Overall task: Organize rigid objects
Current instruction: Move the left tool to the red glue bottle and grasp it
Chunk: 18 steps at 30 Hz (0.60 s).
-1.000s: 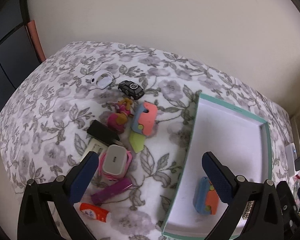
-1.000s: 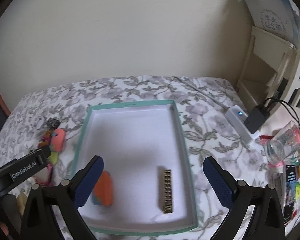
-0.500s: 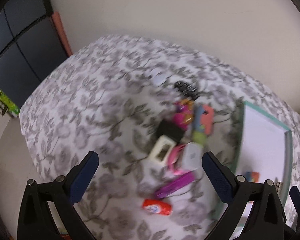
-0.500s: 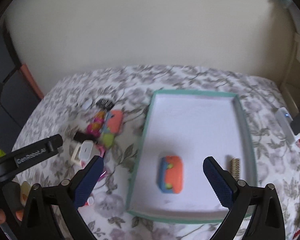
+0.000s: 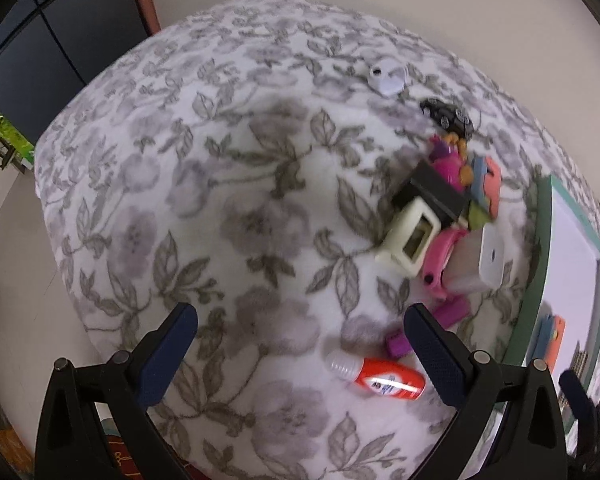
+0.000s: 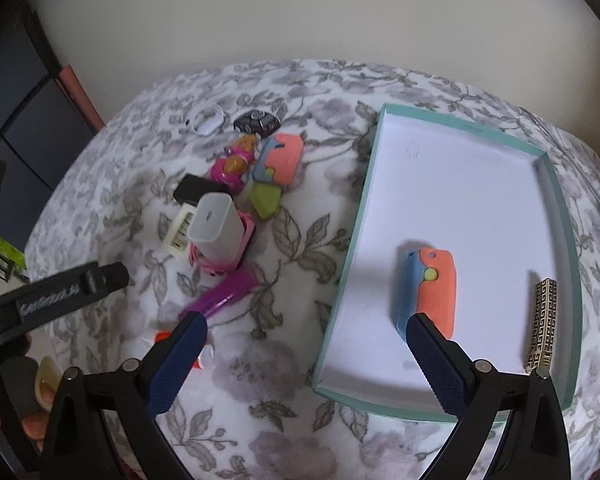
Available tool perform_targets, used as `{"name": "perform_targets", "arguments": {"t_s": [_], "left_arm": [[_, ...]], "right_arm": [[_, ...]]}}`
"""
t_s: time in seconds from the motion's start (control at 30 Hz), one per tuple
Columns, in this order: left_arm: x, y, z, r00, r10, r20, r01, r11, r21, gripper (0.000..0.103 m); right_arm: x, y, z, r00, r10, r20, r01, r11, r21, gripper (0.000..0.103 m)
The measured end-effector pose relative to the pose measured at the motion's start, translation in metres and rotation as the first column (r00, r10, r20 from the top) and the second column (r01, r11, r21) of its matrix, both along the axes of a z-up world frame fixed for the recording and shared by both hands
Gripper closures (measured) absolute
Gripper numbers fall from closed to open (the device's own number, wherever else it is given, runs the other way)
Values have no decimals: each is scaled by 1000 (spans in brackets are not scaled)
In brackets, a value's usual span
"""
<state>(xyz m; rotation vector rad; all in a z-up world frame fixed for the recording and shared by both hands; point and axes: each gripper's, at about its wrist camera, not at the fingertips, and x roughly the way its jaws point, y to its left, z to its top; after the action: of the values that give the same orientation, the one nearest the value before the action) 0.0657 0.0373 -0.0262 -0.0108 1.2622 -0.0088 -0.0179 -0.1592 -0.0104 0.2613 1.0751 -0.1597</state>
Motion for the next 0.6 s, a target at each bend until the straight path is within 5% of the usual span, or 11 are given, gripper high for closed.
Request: {"name": "perform_targets", "arguments": {"t_s": [0.6], "left_arm": [[-19,-53,-31,960,-261,-105,260,965,-22,2]], "right_arm": [[-5,-29,-9,992,-116,-43,116,993,14,2]]}}
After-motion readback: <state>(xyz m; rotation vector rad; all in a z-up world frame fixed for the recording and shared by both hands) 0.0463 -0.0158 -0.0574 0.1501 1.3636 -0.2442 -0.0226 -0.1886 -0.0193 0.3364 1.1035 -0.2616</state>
